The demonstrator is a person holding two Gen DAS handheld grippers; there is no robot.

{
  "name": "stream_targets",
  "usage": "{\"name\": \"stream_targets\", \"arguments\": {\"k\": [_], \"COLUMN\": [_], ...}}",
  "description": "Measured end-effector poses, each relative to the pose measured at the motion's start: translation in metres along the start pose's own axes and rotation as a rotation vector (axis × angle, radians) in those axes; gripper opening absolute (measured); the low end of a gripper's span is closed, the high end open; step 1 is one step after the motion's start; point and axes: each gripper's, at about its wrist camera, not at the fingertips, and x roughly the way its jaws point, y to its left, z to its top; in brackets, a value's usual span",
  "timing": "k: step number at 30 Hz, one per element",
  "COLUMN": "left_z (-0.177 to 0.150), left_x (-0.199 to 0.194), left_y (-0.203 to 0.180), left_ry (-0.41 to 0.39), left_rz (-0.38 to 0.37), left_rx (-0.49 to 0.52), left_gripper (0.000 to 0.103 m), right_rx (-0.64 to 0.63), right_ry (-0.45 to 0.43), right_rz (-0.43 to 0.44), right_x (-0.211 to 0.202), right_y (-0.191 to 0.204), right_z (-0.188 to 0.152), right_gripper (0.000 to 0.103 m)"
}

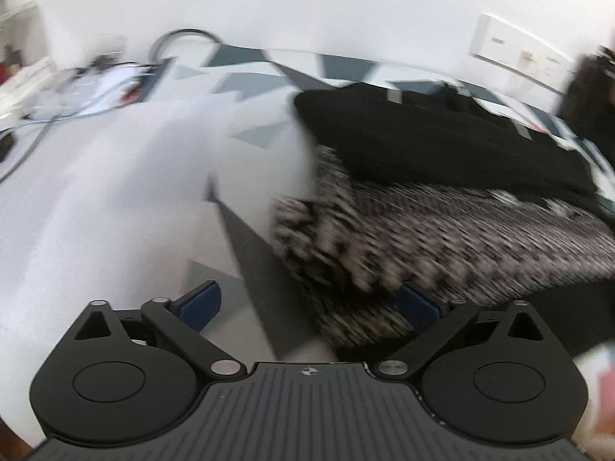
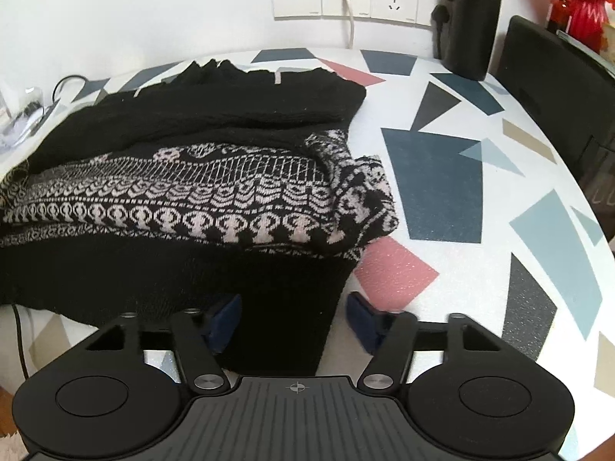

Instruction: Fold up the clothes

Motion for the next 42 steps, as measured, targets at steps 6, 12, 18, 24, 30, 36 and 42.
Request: {"name": "stream_targets", "arguments": {"k": [6, 12, 18, 24, 30, 36, 42], "left_z": [-0.016, -0.019, -0.020, -0.023, -0.020, -0.016, -0.018], "left_x": [-0.004, 0.003, 0.005, 0.004, 0.006, 0.007, 0.007], "left_y": [-0.009, -0.025, -0.027, -0.026, -0.028, -0.036, -0.048], "left_ry": [0.015, 0.042, 0.034, 0.013, 0.014, 0.038, 0.030], "left_rz": [-0.039, 0.021, 0.033, 0.017, 0.030, 0.018, 0.007], "left_rx": [-0.010, 0.084, 0.084, 0.100, 0.080, 0.079, 0.101], "left_gripper": [0.087, 0.103, 0.103, 0.103, 0.103, 0.102, 0.100], "right_rx": [0.044, 0.007, -0.021, 0.057, 0.020, 0.008, 0.002], "right_ry": [-0.009, -0.017, -0.046, -0.054, -0.063, -0.050, -0.053], "right_rz": [-0.001, 0.018, -0.009, -0.003, -0.004, 0.031, 0.054], "right_x": [-0.001, 0.002, 0.000, 0.000, 0.004, 0.005, 0.006], "right_y": [-0.011, 0.000, 0.004, -0.012, -0.003, 0.000, 0.001], "right_z": [-0.002, -0.001, -0.002, -0.003, -0.001, 0.003, 0.003], "right_gripper": [0.053, 0.053, 0.030, 0.031, 0.034, 0.022, 0.032]}}
